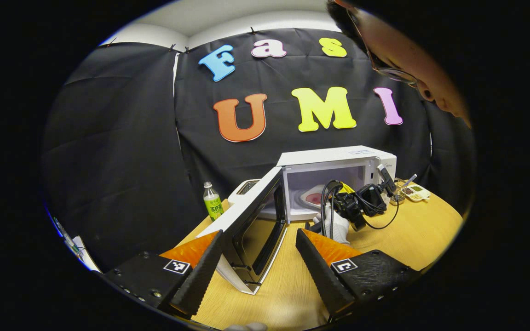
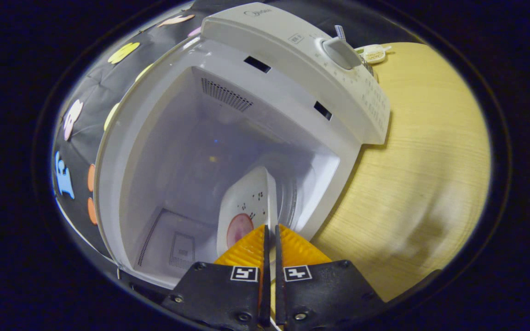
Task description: Open the microwave oven with the left hand, put the food in, and close the microwave oven.
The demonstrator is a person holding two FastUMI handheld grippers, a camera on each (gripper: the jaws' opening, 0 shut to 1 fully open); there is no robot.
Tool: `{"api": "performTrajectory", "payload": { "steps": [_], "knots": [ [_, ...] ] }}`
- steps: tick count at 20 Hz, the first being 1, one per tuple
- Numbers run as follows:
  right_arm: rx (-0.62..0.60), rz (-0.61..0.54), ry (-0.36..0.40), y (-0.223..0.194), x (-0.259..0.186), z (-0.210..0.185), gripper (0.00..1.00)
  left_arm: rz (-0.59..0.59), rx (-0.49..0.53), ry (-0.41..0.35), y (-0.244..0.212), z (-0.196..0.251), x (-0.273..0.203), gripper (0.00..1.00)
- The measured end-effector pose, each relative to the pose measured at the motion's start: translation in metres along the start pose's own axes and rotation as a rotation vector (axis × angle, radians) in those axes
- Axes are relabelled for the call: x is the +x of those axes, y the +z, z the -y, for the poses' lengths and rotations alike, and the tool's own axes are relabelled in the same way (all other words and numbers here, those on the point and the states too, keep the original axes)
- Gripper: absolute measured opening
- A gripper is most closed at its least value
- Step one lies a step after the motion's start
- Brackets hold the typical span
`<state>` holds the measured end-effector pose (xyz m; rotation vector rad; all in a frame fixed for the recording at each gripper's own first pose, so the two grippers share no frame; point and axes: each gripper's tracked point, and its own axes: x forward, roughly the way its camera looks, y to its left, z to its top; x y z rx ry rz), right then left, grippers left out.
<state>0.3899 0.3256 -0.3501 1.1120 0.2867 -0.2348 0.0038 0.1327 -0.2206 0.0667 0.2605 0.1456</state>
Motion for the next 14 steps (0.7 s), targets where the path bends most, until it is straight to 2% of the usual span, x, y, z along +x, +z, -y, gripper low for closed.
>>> {"api": "performTrajectory", "payload": {
  "steps": [2,4,5,6,7,8,10,11,12,13,14],
  "knots": [
    [0.051,-0.012,0.037,0.004,-0.002,-0.006,0.10,0.004,0.002,0.003,0.001,0.000,-0.004,0.95],
    [0.021,-0.066,0.074,-0.002,-0.011,-0.011,0.24,-0.009,-0.015,0.009,-0.003,0.000,-0.008,0.95],
    [-0.027,-0.080,0.082,-0.001,-0.018,-0.009,0.37,-0.013,-0.024,0.007,-0.003,0.001,-0.010,0.95],
    [-0.051,-0.075,0.092,0.005,-0.028,-0.011,0.34,-0.013,-0.021,0.010,-0.002,0.001,-0.012,0.95],
    [-0.079,-0.032,0.110,0.019,-0.037,-0.015,0.39,-0.006,-0.013,0.016,0.002,-0.001,-0.014,0.95],
    [-0.122,-0.008,0.117,0.032,-0.051,-0.017,0.51,-0.002,-0.011,0.019,0.005,-0.003,-0.016,0.95],
    [-0.216,0.018,0.154,0.054,-0.076,-0.030,0.58,0.015,-0.010,0.009,0.017,-0.001,-0.022,0.95],
    [-0.256,0.016,0.163,0.064,-0.088,-0.032,0.68,0.018,0.000,0.009,0.021,-0.001,-0.024,0.95],
    [-0.295,0.024,0.180,0.077,-0.101,-0.039,0.86,0.025,0.008,0.008,0.027,-0.001,-0.028,0.95],
    [-0.334,0.020,0.186,0.088,-0.116,-0.042,0.81,0.032,0.010,0.002,0.035,0.000,-0.028,0.95],
    [-0.373,0.027,0.197,0.102,-0.131,-0.045,0.94,0.039,0.014,-0.004,0.042,0.002,-0.030,0.95]
  ]
}}
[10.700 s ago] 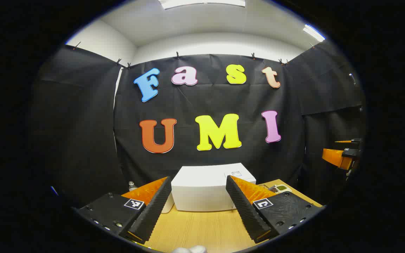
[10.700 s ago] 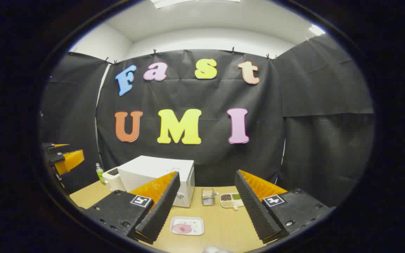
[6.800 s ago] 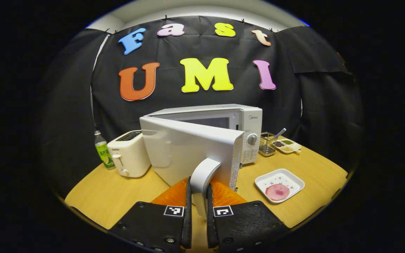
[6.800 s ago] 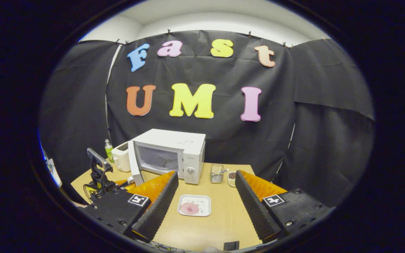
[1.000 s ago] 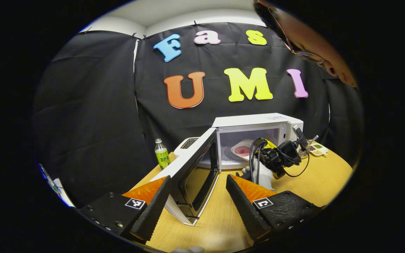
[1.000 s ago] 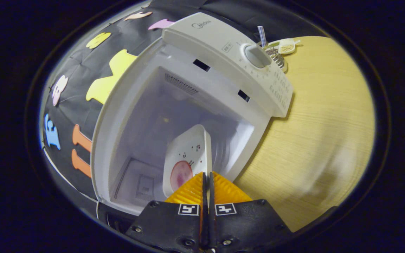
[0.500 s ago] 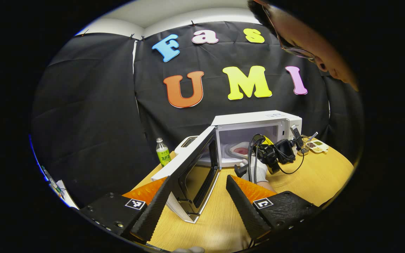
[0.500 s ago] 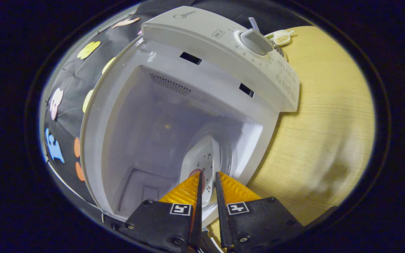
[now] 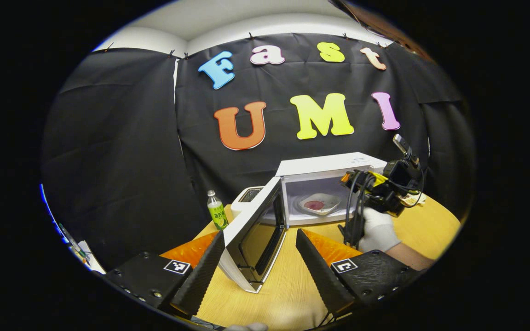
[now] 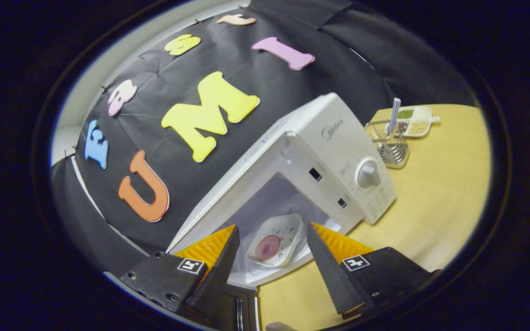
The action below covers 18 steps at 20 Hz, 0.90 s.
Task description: Open the microwave oven with the left hand, put the food in, and close the microwave oven.
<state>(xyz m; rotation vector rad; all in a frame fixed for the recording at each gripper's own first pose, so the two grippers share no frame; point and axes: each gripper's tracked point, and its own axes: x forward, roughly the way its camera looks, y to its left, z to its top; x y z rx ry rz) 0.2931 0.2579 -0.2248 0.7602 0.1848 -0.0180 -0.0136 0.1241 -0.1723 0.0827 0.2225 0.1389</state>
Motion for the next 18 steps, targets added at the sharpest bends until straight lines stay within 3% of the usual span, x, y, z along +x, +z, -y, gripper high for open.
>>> {"api": "performTrajectory", "payload": {
  "steps": [1,2,4,5,6,7,9,15,16,17,18],
  "knots": [
    [-0.065,0.003,0.001,0.013,-0.014,0.000,0.82,0.008,0.002,-0.007,0.007,0.002,-0.001,0.95],
    [-0.130,-0.001,-0.004,0.028,-0.030,0.005,0.82,0.017,0.006,-0.018,0.014,0.007,-0.001,0.95],
    [-0.224,-0.024,0.015,0.051,-0.065,0.002,0.86,0.038,0.007,-0.038,0.028,0.016,-0.002,0.95],
    [-0.275,-0.043,0.033,0.061,-0.083,0.000,0.98,0.050,0.005,-0.048,0.035,0.020,-0.002,0.95],
    [-0.347,-0.044,0.046,0.073,-0.099,0.002,0.87,0.063,0.002,-0.059,0.043,0.025,0.000,0.95],
    [-0.424,-0.045,0.036,0.086,-0.115,0.009,1.00,0.073,-0.007,-0.069,0.048,0.029,0.001,0.95],
    [-0.518,-0.036,0.047,0.111,-0.143,0.016,1.00,0.089,-0.023,-0.089,0.058,0.039,0.005,0.95],
    [-0.654,0.021,0.016,0.184,-0.209,0.045,1.00,0.132,-0.081,-0.155,0.086,0.073,0.029,0.95],
    [-0.668,0.031,0.002,0.196,-0.216,0.052,0.91,0.141,-0.095,-0.168,0.091,0.079,0.031,0.95],
    [-0.677,0.042,-0.018,0.207,-0.223,0.058,1.00,0.153,-0.109,-0.179,0.096,0.083,0.032,0.95],
    [-0.690,0.046,-0.025,0.216,-0.229,0.064,1.00,0.161,-0.116,-0.192,0.100,0.087,0.034,0.95]
  ]
}}
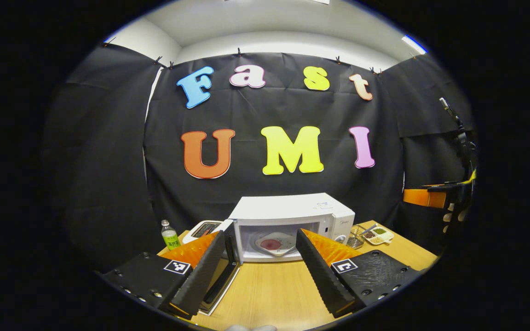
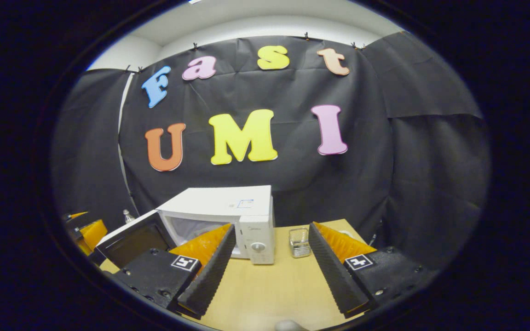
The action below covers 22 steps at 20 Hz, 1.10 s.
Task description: Open the microwave oven with the left hand, put the food in, and close the microwave oven.
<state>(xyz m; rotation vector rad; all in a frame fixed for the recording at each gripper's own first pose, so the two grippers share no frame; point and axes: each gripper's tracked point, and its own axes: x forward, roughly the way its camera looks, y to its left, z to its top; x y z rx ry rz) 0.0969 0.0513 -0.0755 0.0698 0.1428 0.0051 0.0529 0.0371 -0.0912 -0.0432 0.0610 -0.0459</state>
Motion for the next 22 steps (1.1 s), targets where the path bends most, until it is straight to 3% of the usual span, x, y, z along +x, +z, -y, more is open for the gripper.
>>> {"api": "performTrajectory", "payload": {
  "steps": [1,2,3,4,5,6,7,9,10,11,12,13,14,15,16,19,20,22],
  "knots": [
    [-0.012,-0.001,-0.011,0.003,-0.006,0.008,0.91,0.007,-0.001,-0.005,0.002,0.002,0.001,0.95],
    [-0.018,0.005,-0.032,0.008,-0.013,0.019,0.92,0.014,0.000,-0.006,0.005,0.002,0.004,0.95],
    [-0.016,0.016,-0.051,0.014,-0.017,0.028,1.00,0.011,0.002,-0.007,0.004,0.001,0.004,0.93],
    [-0.009,0.023,-0.064,0.016,-0.022,0.032,1.00,0.007,0.004,-0.014,0.002,0.003,0.005,0.80],
    [-0.006,0.031,-0.068,0.017,-0.025,0.035,0.92,0.004,0.003,-0.018,0.000,0.002,0.001,0.88],
    [-0.010,0.034,-0.069,0.018,-0.028,0.035,0.91,-0.002,0.003,-0.023,0.000,0.002,0.002,0.73],
    [-0.022,0.027,-0.067,0.017,-0.030,0.036,1.00,-0.008,0.001,-0.029,-0.003,0.003,0.001,0.71],
    [-0.029,0.011,-0.068,0.014,-0.034,0.038,1.00,-0.006,0.000,-0.044,-0.002,0.004,0.001,0.70],
    [-0.023,0.010,-0.067,0.015,-0.035,0.039,0.92,0.013,0.015,-0.022,0.002,-0.003,-0.001,0.52],
    [-0.011,0.002,-0.067,0.014,-0.036,0.039,1.00,0.021,0.030,-0.006,0.004,-0.010,-0.001,0.35],
    [-0.001,-0.006,-0.068,0.012,-0.037,0.040,1.00,0.012,0.035,0.006,0.001,-0.015,-0.001,0.17],
    [0.007,-0.012,-0.068,0.011,-0.037,0.040,0.92,0.009,0.022,-0.027,-0.002,-0.013,-0.003,0.00],
    [0.007,-0.016,-0.067,0.011,-0.037,0.039,1.00,0.015,0.002,-0.054,-0.001,-0.009,-0.001,0.00],
    [0.001,-0.020,-0.061,0.012,-0.038,0.037,0.92,0.029,0.005,-0.065,0.004,-0.012,-0.004,0.00],
    [-0.006,-0.016,-0.059,0.014,-0.039,0.036,1.00,0.050,0.028,-0.064,0.010,-0.020,-0.008,0.00],
    [-0.024,-0.005,-0.047,0.020,-0.041,0.027,1.00,0.057,0.074,-0.020,0.010,-0.055,-0.013,0.00],
    [-0.026,-0.007,-0.041,0.019,-0.041,0.024,0.92,0.045,0.089,0.004,0.005,-0.070,-0.015,0.00],
    [-0.023,-0.011,-0.029,0.019,-0.042,0.017,0.92,0.023,0.098,0.088,-0.006,-0.109,-0.018,0.00]
  ]
}}
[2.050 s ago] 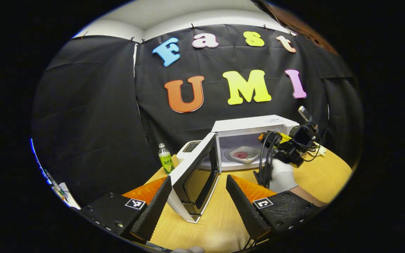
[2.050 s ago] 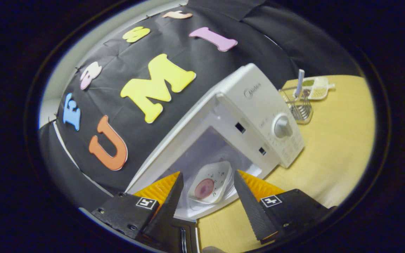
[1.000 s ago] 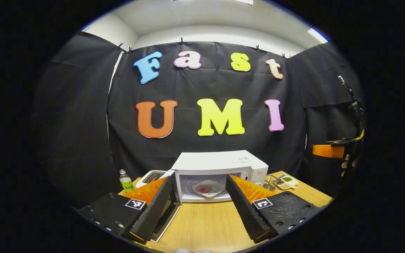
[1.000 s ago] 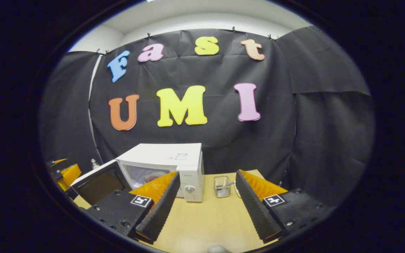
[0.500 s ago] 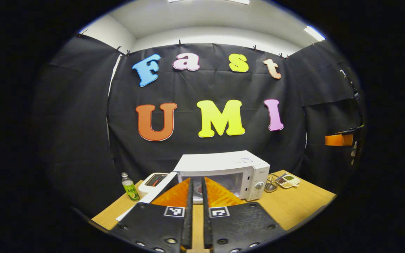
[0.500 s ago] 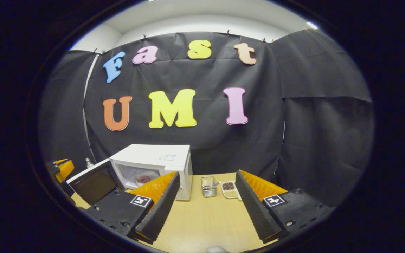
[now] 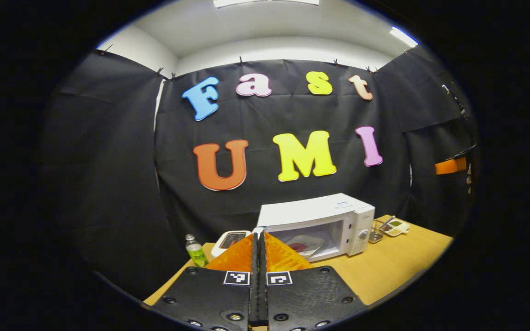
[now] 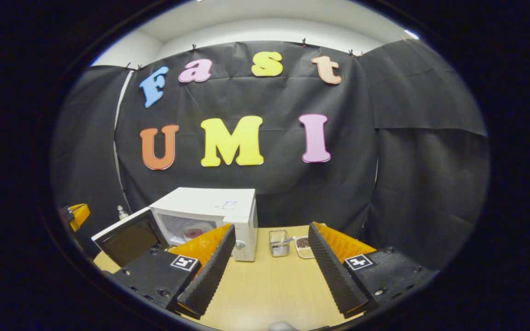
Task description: Open the microwave oven with the left hand, put the food in, and close the microwave oven.
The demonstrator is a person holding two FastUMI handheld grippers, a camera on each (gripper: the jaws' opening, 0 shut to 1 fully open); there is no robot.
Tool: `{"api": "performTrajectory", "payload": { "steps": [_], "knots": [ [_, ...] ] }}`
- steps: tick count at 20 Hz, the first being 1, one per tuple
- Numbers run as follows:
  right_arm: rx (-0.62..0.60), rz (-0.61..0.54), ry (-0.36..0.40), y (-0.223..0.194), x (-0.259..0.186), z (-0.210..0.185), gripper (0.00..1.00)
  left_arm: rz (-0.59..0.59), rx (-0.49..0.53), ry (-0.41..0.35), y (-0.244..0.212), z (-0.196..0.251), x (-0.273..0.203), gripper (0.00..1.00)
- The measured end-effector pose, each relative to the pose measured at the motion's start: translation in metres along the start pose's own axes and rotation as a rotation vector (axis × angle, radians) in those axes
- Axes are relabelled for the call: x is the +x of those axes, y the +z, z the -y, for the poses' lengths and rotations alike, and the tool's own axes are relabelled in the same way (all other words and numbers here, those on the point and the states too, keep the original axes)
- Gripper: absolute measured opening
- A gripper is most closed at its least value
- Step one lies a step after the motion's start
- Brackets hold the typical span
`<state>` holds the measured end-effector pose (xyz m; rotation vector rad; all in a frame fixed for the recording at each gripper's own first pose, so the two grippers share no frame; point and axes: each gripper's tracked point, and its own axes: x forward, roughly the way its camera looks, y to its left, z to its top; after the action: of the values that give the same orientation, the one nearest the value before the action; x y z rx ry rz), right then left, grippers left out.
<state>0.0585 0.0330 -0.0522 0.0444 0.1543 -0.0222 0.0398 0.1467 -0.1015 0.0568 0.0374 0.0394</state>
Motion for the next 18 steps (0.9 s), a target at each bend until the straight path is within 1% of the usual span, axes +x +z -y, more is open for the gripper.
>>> {"api": "performTrajectory", "payload": {
  "steps": [1,2,4,6,7,8,9,10,11,12,13,14,17,18],
  "knots": [
    [-0.001,-0.003,0.004,0.000,-0.002,-0.002,0.92,-0.026,-0.008,0.033,-0.013,-0.019,-0.001,0.00],
    [-0.002,-0.006,0.009,-0.001,-0.002,-0.005,1.00,-0.034,-0.008,0.078,-0.023,-0.039,-0.003,0.00],
    [-0.006,-0.017,0.011,-0.003,-0.003,-0.008,1.00,-0.070,-0.008,0.130,-0.047,-0.068,-0.006,0.00],
    [-0.010,-0.030,0.009,-0.005,-0.007,-0.010,1.00,-0.105,-0.029,0.161,-0.072,-0.089,-0.008,0.00],
    [-0.015,-0.033,0.006,-0.005,-0.009,-0.011,0.92,-0.121,-0.051,0.168,-0.085,-0.095,-0.007,0.00],
    [-0.019,-0.038,0.000,-0.006,-0.011,-0.011,0.92,-0.131,-0.065,0.184,-0.098,-0.102,-0.006,0.00],
    [-0.020,-0.047,-0.004,-0.007,-0.012,-0.012,0.92,-0.153,-0.082,0.188,-0.112,-0.106,-0.006,0.00],
    [-0.021,-0.056,-0.006,-0.008,-0.014,-0.013,1.00,-0.151,-0.088,0.196,-0.122,-0.110,-0.005,0.00],
    [-0.022,-0.056,-0.014,-0.006,-0.017,-0.014,0.92,-0.163,-0.104,0.189,-0.134,-0.112,-0.002,0.00],
    [-0.024,-0.050,-0.018,-0.002,-0.019,-0.015,0.92,-0.183,-0.118,0.187,-0.146,-0.112,-0.001,0.00],
    [-0.030,-0.047,-0.022,0.000,-0.023,-0.015,1.00,-0.192,-0.118,0.175,-0.154,-0.110,0.001,0.10],
    [-0.039,-0.046,-0.028,-0.001,-0.025,-0.015,1.00,-0.201,-0.109,0.170,-0.162,-0.109,0.003,0.00],
    [-0.060,-0.042,-0.042,0.000,-0.034,-0.013,1.00,-0.249,-0.096,0.137,-0.182,-0.103,0.006,0.00],
    [-0.061,-0.042,-0.044,-0.001,-0.037,-0.013,0.92,-0.251,-0.089,0.136,-0.184,-0.102,0.005,0.00]
  ]
}}
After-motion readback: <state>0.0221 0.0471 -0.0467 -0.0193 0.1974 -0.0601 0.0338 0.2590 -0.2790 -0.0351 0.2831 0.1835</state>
